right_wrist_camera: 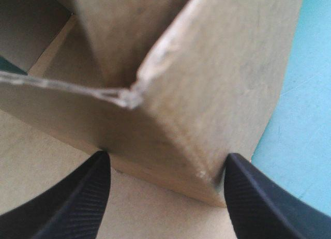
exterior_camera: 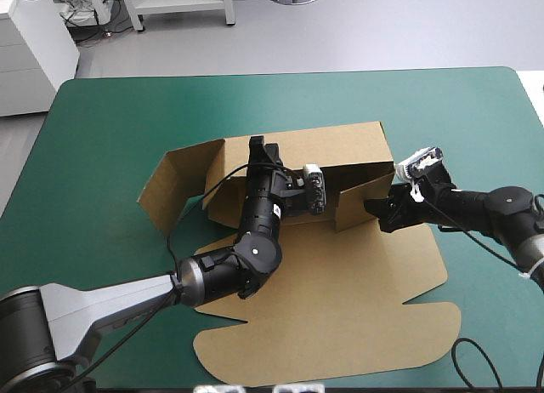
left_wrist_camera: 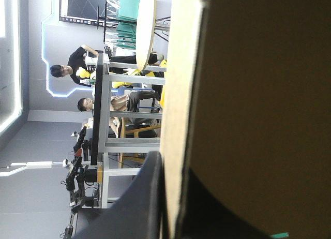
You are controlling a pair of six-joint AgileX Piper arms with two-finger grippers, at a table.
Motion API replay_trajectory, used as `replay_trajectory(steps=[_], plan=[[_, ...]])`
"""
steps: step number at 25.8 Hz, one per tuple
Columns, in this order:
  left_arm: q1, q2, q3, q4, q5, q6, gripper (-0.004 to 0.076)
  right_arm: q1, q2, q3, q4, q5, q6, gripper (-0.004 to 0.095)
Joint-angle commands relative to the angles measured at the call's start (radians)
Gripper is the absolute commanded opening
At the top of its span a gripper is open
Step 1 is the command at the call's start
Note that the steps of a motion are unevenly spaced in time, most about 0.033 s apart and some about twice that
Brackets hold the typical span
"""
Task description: Fold the box
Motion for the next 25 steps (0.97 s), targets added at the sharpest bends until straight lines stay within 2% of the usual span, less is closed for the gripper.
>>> replay_trajectory(steps=[1, 9, 21, 25], plan=[[-0.007, -0.043, -0.026, 0.055, 0.025, -0.023, -0.001, -0.002, -0.04, -0.001, 0.147, -0.042, -0.101, 0.059], [-0.007, -0.043, -0.026, 0.055, -0.009, -0.023, -0.001, 0.0, -0.04, -0.001, 0.336, -0.083, -0.247, 0.059], [-0.007, -0.043, -0.026, 0.106, -0.011, -0.019, -0.001, 0.0, 0.014, -0.001, 0.412, -0.047, -0.313, 0.058], [-0.007, -0.043, -0.026, 0.102, -0.02, -0.019, -0.001, 0.017, 0.025, -0.001, 0.462, -0.04, -0.385, 0.0534]])
